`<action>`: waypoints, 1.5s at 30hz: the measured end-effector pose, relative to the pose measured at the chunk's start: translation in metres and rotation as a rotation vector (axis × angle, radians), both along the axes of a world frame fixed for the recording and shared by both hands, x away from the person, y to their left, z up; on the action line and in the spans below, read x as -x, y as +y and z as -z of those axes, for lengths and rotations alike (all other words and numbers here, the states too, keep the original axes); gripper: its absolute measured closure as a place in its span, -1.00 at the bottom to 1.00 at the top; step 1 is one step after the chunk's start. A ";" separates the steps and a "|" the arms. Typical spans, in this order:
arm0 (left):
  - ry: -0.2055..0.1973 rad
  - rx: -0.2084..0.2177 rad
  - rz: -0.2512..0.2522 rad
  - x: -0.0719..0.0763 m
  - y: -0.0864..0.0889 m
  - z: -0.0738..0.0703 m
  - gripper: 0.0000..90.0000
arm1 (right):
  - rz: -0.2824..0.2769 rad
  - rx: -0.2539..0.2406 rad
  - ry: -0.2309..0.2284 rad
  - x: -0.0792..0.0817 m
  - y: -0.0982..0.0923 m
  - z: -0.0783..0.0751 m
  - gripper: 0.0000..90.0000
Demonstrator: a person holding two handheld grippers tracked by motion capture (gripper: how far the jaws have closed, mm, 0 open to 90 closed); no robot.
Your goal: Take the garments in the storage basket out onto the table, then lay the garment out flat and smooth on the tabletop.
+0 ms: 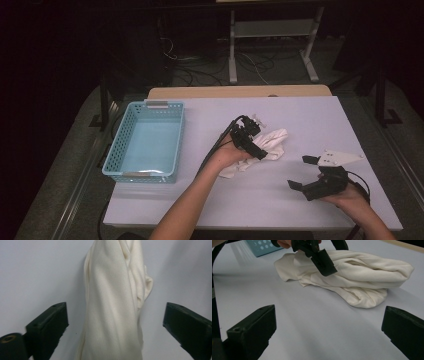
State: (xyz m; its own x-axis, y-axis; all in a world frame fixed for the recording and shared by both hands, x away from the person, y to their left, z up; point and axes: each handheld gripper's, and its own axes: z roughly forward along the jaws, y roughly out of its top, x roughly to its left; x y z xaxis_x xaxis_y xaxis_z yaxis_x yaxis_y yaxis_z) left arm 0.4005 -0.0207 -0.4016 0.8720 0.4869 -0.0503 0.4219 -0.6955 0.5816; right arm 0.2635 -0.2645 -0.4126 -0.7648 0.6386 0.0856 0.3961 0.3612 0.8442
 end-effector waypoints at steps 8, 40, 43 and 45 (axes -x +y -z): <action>-0.018 0.027 0.012 0.004 0.005 -0.009 -1.00 | 0.002 0.001 -0.001 0.000 0.000 0.000 -1.00; -0.028 0.168 -0.017 0.029 0.062 -0.025 -1.00 | 0.003 0.008 0.004 -0.001 -0.001 0.001 -1.00; -0.038 0.172 -0.024 0.033 0.069 -0.025 -1.00 | 0.004 0.005 0.006 -0.001 -0.001 0.002 -1.00; -0.044 0.173 -0.032 0.036 0.073 -0.025 -1.00 | 0.003 0.004 0.006 -0.001 -0.001 0.002 -1.00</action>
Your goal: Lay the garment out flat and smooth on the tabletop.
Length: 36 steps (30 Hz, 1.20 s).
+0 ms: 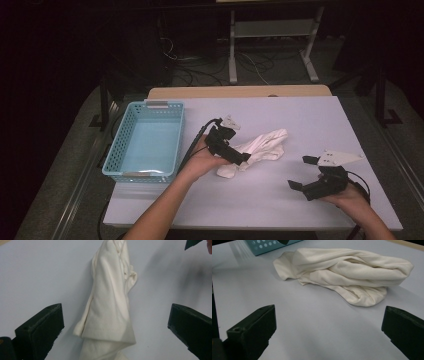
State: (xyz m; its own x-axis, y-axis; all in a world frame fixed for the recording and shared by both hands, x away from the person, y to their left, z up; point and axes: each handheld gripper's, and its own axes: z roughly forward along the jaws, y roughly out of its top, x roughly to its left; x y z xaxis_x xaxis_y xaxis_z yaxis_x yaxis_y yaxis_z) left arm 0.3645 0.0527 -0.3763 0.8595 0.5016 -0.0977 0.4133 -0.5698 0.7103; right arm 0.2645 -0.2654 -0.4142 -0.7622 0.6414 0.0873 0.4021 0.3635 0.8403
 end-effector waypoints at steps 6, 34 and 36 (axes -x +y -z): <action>-0.009 0.001 -0.004 0.010 0.009 0.002 -1.00 | -0.001 -0.003 0.000 0.000 0.000 0.000 -1.00; -0.046 0.047 -0.032 0.066 0.048 0.027 -1.00 | -0.004 -0.003 0.008 0.001 0.000 0.001 -1.00; -0.043 0.057 -0.035 0.070 0.051 0.030 -1.00 | -0.004 -0.004 0.012 0.001 0.000 0.000 -1.00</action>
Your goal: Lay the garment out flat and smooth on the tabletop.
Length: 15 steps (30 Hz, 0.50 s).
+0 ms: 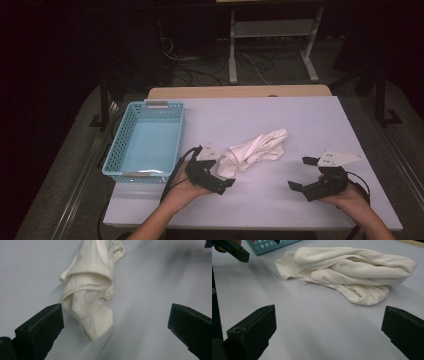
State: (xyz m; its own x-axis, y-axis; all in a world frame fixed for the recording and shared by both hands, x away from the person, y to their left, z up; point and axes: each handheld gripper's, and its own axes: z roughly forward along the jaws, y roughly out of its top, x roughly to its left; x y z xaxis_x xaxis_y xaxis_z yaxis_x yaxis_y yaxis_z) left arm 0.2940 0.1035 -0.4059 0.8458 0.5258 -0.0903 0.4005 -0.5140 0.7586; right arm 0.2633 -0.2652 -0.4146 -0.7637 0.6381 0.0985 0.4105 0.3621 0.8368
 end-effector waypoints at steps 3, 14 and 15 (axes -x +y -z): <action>0.006 0.015 0.001 0.005 0.004 0.003 -1.00 | 0.002 0.002 0.005 0.000 0.001 -0.001 -1.00; 0.021 0.031 -0.012 0.021 0.020 0.013 -1.00 | 0.004 0.019 0.054 -0.005 0.006 0.001 -1.00; 0.016 0.033 -0.015 0.021 0.021 0.014 -1.00 | 0.003 0.027 0.054 -0.006 0.007 0.002 -1.00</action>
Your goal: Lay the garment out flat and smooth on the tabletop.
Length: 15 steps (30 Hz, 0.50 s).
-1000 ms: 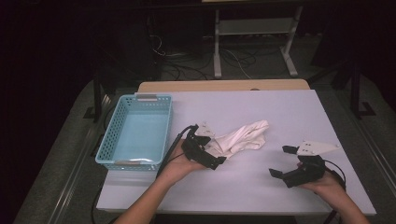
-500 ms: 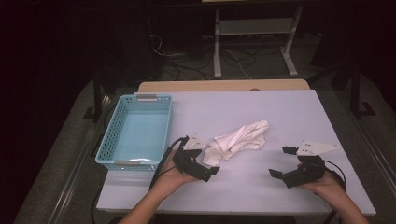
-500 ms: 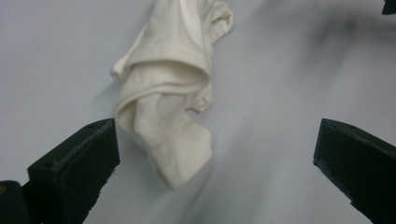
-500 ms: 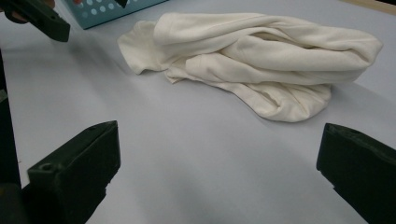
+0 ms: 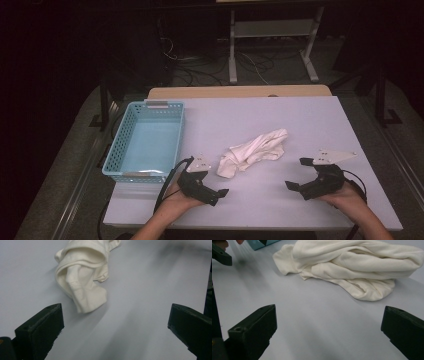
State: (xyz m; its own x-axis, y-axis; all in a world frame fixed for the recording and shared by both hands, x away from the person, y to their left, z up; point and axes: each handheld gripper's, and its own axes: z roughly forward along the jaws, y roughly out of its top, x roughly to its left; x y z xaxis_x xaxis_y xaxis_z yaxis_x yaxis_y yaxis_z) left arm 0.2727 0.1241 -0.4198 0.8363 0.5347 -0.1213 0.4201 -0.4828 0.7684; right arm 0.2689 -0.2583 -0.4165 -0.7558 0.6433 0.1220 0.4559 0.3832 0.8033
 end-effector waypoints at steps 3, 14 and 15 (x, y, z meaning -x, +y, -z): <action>0.000 0.004 -0.002 0.004 0.003 0.002 -1.00 | -0.006 0.010 0.005 0.001 0.001 0.000 -0.93; 0.025 0.029 -0.006 0.003 0.007 0.005 -1.00 | 0.036 0.038 0.028 0.002 0.005 -0.001 -0.54; 0.021 0.036 -0.011 0.003 0.007 0.003 -1.00 | 0.035 0.039 0.030 0.002 0.005 -0.001 -0.48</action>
